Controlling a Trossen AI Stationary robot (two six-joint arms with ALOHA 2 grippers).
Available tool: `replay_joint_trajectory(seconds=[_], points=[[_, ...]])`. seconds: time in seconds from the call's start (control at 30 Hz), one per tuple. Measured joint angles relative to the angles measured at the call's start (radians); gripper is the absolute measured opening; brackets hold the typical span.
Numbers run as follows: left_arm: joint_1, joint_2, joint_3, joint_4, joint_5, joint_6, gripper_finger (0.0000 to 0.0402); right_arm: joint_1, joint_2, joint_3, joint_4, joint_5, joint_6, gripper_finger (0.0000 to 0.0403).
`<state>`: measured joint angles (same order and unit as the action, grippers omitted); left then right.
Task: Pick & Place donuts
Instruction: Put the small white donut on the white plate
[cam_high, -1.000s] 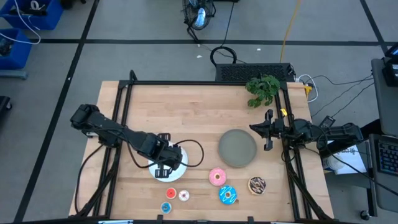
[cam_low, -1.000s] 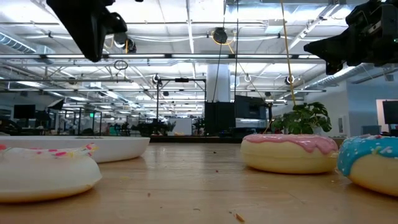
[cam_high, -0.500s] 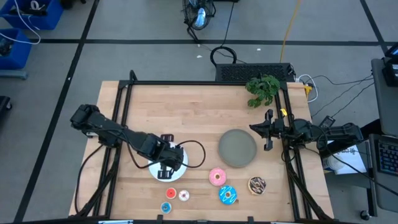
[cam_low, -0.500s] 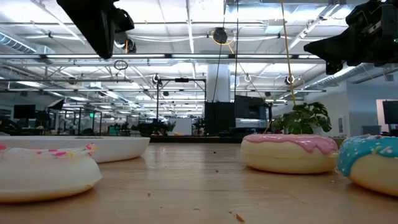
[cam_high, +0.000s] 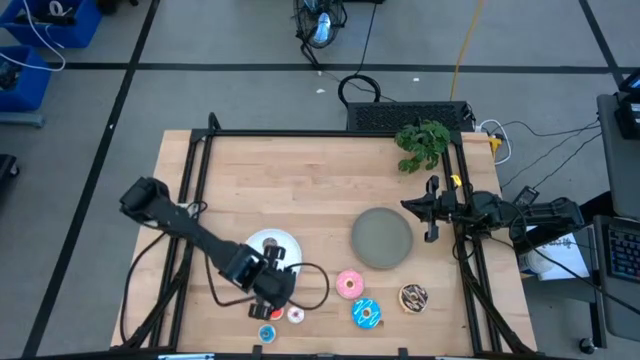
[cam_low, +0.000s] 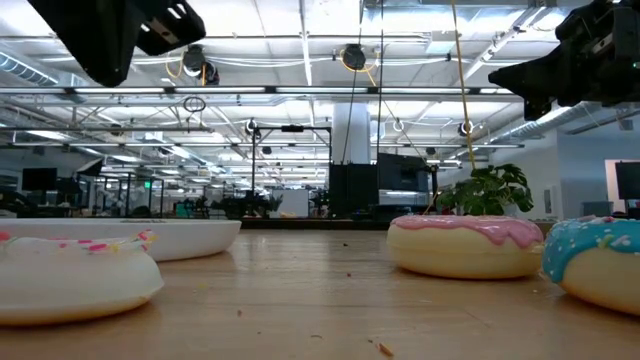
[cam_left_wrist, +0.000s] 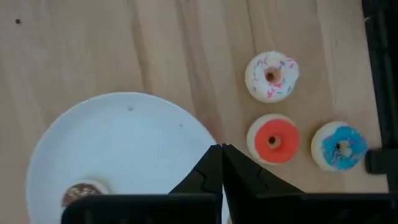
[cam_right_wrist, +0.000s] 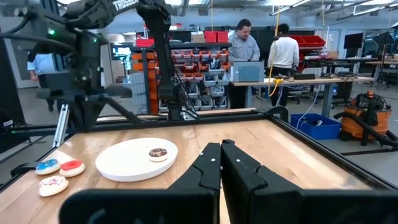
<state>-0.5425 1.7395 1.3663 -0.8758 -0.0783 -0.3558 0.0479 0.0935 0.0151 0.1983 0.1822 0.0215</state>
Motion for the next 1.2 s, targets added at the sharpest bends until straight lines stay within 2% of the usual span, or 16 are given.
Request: replay_joint_trajectory(seconds=[0.17, 0.3, 0.5, 0.8, 0.97, 1.2], points=[[-0.016, 0.084, 0.046, -0.003, 0.049, -0.053, 0.0006, 0.0, 0.001, 0.0, 0.007, 0.0, 0.0, 0.0], [-0.038, 0.175, 0.178, -0.052, 0.049, 0.027, 0.0004, 0.0, 0.002, 0.0, 0.007, 0.0, 0.0, 0.0], [-0.027, 0.285, 0.34, -0.117, -0.007, 0.093, 0.0014, 0.0, 0.002, 0.0, 0.007, 0.0, -0.002, 0.0], [0.017, 0.313, 0.358, -0.11, -0.009, 0.097, 0.001, 0.0, 0.003, 0.0, 0.007, 0.0, -0.007, 0.0], [0.027, 0.313, 0.358, -0.082, 0.024, 0.064, 0.0063, 0.0, 0.003, 0.0, 0.014, 0.001, -0.03, 0.0], [0.009, 0.313, 0.358, -0.015, 0.033, 0.107, 0.0182, 0.0, 0.002, 0.0, 0.015, 0.003, -0.037, 0.0]])
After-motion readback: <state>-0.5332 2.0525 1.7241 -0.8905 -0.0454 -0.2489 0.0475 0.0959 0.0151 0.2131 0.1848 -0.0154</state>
